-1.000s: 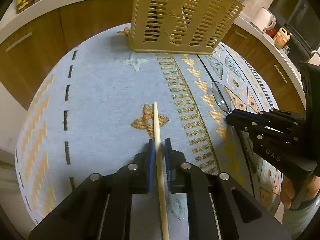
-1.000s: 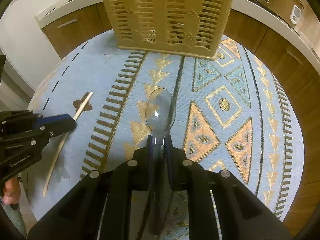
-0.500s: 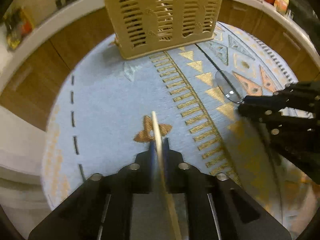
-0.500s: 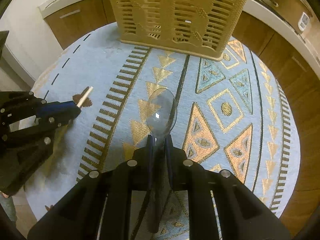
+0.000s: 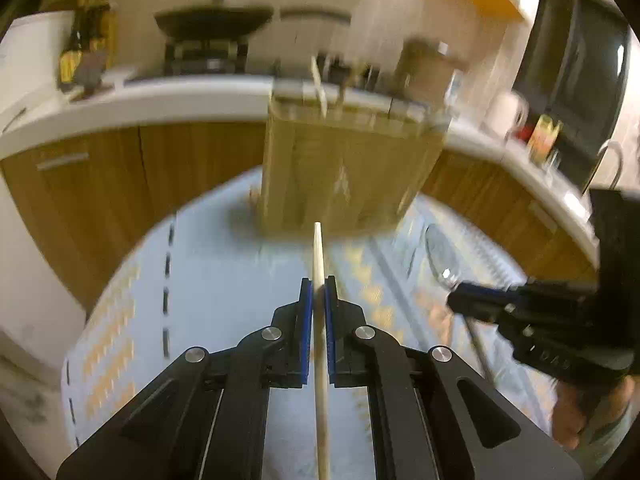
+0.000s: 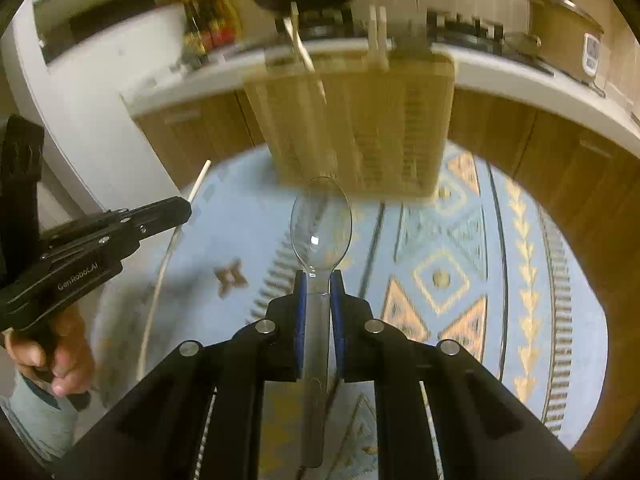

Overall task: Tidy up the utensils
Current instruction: 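Lift the chopstick and clear spoon and carry both above the beige holder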

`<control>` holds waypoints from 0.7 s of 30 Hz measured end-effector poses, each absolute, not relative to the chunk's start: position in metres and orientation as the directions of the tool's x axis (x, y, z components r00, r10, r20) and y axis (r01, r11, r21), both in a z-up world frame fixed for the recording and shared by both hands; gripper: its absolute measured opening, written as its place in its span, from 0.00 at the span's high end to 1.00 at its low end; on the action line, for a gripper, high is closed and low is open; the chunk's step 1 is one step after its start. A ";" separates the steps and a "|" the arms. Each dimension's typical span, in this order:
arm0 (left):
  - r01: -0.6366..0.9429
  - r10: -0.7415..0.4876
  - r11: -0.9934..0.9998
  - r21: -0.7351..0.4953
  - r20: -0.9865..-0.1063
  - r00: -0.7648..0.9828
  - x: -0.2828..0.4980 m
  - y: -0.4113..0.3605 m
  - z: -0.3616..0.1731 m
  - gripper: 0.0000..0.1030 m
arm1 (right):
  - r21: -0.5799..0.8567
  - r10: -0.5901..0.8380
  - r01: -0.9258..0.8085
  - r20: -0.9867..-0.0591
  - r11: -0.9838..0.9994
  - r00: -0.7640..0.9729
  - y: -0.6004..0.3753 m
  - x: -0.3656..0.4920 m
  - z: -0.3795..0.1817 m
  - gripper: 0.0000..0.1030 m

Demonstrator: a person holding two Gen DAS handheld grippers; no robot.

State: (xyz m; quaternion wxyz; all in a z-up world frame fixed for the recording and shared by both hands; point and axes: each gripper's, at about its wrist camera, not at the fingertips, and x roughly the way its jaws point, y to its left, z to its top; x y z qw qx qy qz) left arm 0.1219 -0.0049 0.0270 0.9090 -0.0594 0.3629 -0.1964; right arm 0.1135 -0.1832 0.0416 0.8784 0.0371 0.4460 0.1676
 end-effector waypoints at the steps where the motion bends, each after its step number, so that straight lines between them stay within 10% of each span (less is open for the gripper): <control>1: 0.313 -0.404 0.914 -0.257 -0.615 0.677 0.120 -0.003 0.034 0.97 | 0.220 0.337 -0.266 -0.751 0.939 0.568 -0.182 0.114 0.048 0.91; 21: 0.267 -0.321 0.924 -0.272 -0.178 0.930 0.185 -0.014 0.162 0.96 | 0.231 0.350 -0.273 -0.429 0.934 0.833 -0.177 0.199 0.154 0.91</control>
